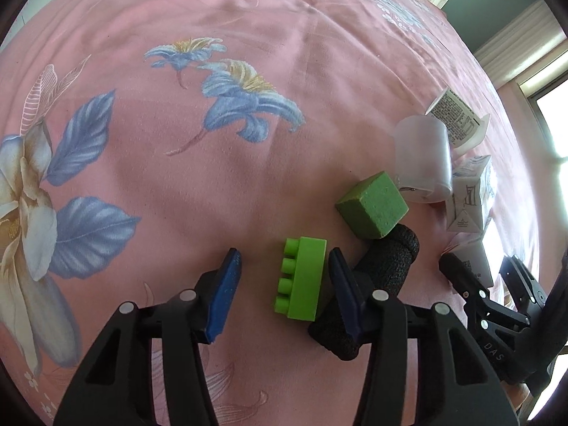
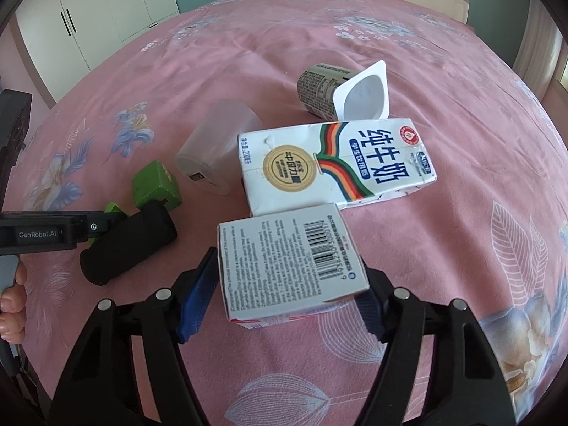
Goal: Collect trash
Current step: 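Grasp the green toy block with left gripper while right gripper grasps the small white carton, then carry the green block and white carton in both grippers to the white bin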
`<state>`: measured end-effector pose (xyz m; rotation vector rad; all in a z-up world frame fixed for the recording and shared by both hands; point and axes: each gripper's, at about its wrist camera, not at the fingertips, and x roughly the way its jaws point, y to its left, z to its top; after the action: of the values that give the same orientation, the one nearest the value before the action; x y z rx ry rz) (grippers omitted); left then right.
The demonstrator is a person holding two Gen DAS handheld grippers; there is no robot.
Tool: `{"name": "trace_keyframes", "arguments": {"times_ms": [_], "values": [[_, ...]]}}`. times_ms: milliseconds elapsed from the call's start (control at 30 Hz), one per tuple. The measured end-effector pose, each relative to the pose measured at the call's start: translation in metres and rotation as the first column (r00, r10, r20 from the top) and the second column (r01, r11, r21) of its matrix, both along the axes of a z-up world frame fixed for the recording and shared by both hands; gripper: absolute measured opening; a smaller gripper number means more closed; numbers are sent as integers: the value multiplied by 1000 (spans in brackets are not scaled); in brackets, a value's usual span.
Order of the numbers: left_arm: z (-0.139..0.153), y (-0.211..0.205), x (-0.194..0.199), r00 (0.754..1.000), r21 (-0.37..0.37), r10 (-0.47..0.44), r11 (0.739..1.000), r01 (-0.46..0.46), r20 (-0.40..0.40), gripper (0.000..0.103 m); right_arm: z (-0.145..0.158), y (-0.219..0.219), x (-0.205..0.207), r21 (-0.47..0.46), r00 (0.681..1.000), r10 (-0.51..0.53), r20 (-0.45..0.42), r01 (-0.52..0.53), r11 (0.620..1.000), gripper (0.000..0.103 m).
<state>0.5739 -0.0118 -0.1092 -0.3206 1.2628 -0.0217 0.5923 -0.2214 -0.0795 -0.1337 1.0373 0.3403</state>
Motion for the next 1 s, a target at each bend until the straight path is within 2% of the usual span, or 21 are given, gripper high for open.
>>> {"name": "trace_keyframes", "arguments": {"times_ms": [133,167,200,233,267,467,633,733,1000], "values": [[-1,-27,4,996,166,-83,983,79,20,53,-1,11,7,-23,1000,2,-4,-2,1000,70],[-1,-32,5,995,187,-99,978,92,27,46,-3,13,8,-24,1000,1,-9,-2,1000,60],[0,-36,6,993,194,-116,975,108,32,41,-5,14,8,-26,1000,3,-19,-3,1000,59],[1,-39,6,991,192,-131,974,122,36,28,-6,15,7,-32,1000,5,-15,-6,999,59],[2,-41,5,988,191,-149,972,140,35,22,-7,16,5,-41,1000,12,-8,-12,999,59],[12,-47,-7,973,242,-226,948,207,52,22,8,5,-16,-47,999,13,34,-11,999,57],[36,-53,-45,941,323,-325,904,280,94,22,42,-4,-52,-70,995,11,96,-4,998,57],[60,-55,-69,924,354,-360,887,297,127,22,69,-7,-77,-91,990,7,138,6,996,57],[144,-52,-139,887,387,-389,880,276,250,22,143,-10,-152,-103,975,-11,221,35,994,57]]}}
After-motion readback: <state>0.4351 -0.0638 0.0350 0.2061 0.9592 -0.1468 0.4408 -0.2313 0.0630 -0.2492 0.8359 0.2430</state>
